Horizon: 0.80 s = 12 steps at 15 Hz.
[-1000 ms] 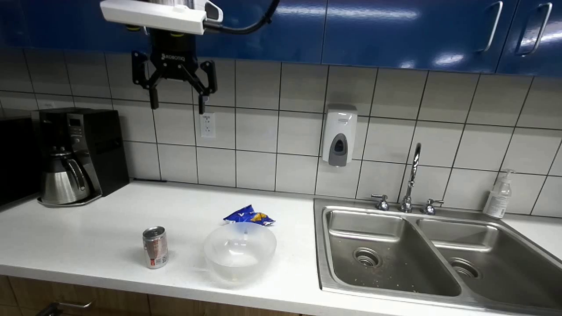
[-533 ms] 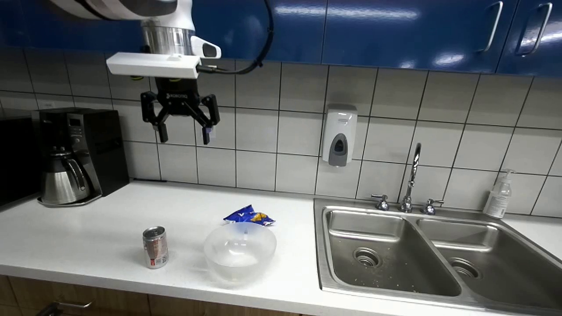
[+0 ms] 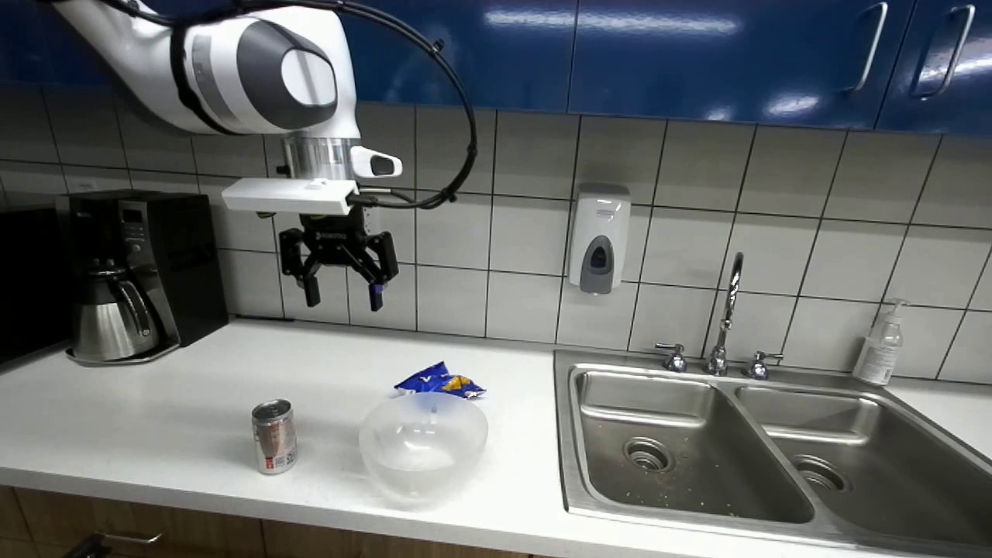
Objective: Pick up the blue packet of doritos and put it in the clear bowl
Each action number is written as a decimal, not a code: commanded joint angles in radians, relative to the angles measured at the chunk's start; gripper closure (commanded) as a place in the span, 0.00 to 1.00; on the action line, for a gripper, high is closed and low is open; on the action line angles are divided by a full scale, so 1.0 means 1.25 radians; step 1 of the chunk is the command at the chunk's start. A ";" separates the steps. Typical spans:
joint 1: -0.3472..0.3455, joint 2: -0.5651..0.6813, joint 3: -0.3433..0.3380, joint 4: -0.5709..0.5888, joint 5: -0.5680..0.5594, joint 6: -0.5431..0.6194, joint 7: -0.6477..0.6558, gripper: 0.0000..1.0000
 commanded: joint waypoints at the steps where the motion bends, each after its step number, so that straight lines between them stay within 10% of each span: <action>1: -0.022 0.099 0.029 0.054 -0.017 0.030 0.072 0.00; 12: -0.010 0.353 0.015 0.234 -0.021 0.074 0.225 0.00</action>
